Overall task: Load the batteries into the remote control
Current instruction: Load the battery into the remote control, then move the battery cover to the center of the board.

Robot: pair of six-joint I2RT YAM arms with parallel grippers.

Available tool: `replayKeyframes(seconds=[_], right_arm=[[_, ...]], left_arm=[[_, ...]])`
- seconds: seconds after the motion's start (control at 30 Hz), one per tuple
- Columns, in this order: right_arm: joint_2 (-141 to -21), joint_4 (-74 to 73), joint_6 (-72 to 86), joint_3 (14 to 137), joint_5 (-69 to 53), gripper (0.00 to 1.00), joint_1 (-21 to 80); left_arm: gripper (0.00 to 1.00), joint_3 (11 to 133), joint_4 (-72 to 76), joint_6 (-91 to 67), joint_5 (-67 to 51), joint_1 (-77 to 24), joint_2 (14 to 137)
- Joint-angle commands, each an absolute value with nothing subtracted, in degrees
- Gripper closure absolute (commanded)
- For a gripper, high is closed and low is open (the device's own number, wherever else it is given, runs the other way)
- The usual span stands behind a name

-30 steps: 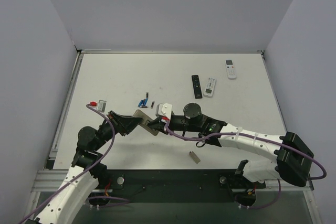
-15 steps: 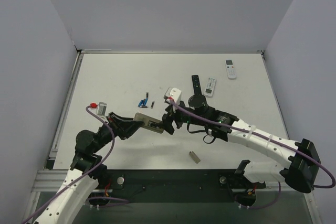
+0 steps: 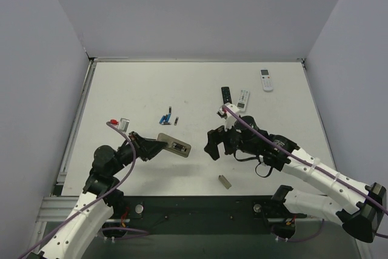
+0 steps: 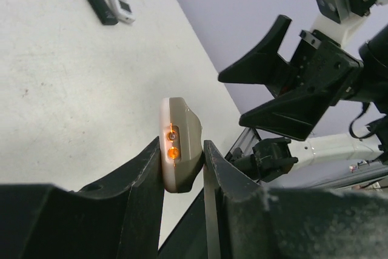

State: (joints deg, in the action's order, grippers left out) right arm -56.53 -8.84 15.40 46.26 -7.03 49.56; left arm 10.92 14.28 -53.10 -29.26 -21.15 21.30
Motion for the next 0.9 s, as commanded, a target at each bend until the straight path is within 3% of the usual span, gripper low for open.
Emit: replayKeyframes(seconds=[0.0, 0.33, 0.6, 0.8, 0.87], right_arm=[[-55.98, -21.52, 21.44, 45.27, -1.94, 0.01, 49.57], [-66.34, -30.84, 25.40, 45.69, -1.85, 0.19, 51.50], [-82.17, -34.63, 23.47, 51.06, -0.96, 0.22, 57.56], [-87.80, -34.45, 21.45, 52.38, -3.51, 0.34, 58.36], [-89.81, -34.45, 20.92, 52.64, -4.30, 0.42, 58.36]], left_arm=[[1.00, 10.55, 12.56, -52.12, -26.81, -21.18, 23.81], [1.00, 9.32, 11.60, -49.84, -26.37, -21.18, 27.16], [1.00, 7.56, 12.39, -51.06, -26.72, -21.18, 27.07], [1.00, 7.56, 11.78, -50.98, -26.46, -21.18, 26.19], [1.00, 7.56, 11.78, -50.89, -26.54, -21.18, 26.19]])
